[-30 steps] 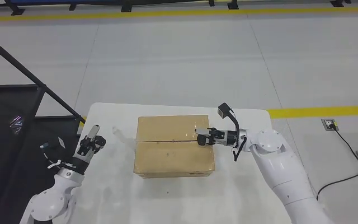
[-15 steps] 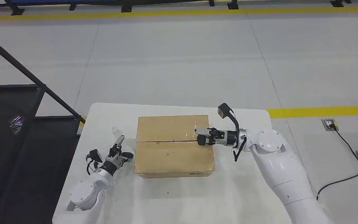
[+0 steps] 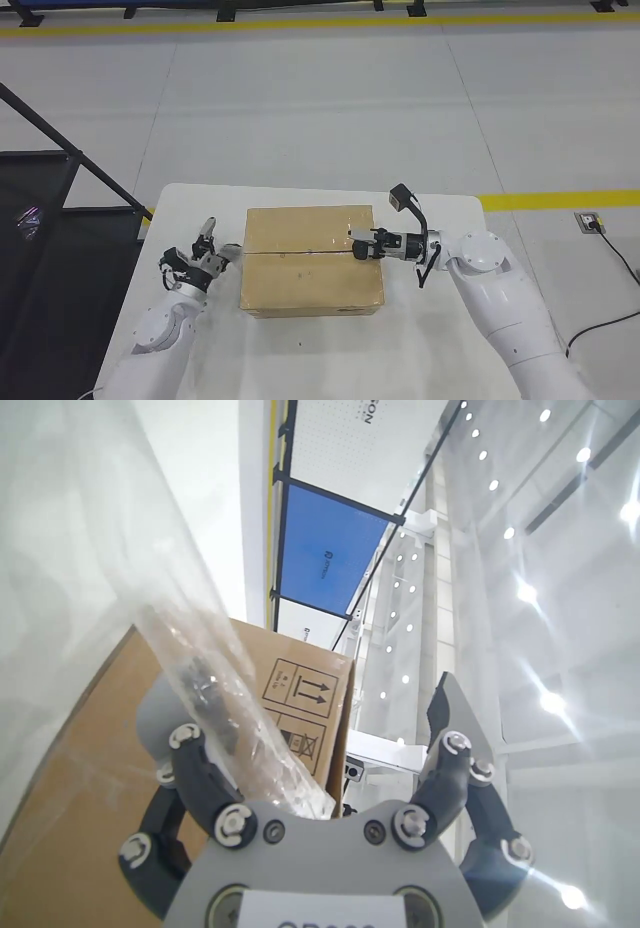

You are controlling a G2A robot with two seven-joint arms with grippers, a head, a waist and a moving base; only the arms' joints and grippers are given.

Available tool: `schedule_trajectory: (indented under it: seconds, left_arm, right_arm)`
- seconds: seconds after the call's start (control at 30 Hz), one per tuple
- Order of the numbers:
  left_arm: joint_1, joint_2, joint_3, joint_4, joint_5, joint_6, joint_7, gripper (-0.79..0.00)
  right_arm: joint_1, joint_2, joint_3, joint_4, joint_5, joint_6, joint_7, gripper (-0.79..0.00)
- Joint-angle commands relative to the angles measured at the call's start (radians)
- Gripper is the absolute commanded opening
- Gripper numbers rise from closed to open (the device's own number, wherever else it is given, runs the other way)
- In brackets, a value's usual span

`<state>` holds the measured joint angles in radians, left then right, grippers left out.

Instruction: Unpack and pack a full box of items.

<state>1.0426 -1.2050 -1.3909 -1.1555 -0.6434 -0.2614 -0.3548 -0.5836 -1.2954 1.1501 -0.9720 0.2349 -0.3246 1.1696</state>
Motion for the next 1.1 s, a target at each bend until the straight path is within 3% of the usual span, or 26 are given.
schedule_trajectory:
  seconds: [0.0,0.27,0.6,0.77,0.9,1.07]
  left_arm:
    - [0.030,0.001,-0.018,-0.030,0.002,-0.044,0.020,0.000]
    - [0.152,-0.003,-0.072,-0.194,0.060,-0.158,0.199,0.000]
    - [0.221,-0.006,-0.107,-0.344,0.160,-0.128,0.311,0.000]
    - [0.204,-0.008,-0.104,-0.334,0.172,-0.060,0.284,0.000]
    - [0.151,-0.011,-0.080,-0.235,0.163,0.049,0.246,0.000]
    - [0.106,-0.016,-0.049,-0.125,0.157,0.088,0.178,0.000]
  right_arm:
    - [0.000,0.000,0.000,0.000,0.000,0.000,0.000,0.000]
    - [0.000,0.000,0.000,0.000,0.000,0.000,0.000,0.000]
    - [0.000,0.000,0.000,0.000,0.000,0.000,0.000,0.000]
    - [0.000,0.000,0.000,0.000,0.000,0.000,0.000,0.000]
    - [0.000,0.000,0.000,0.000,0.000,0.000,0.000,0.000]
    - [0.000,0.000,0.000,0.000,0.000,0.000,0.000,0.000]
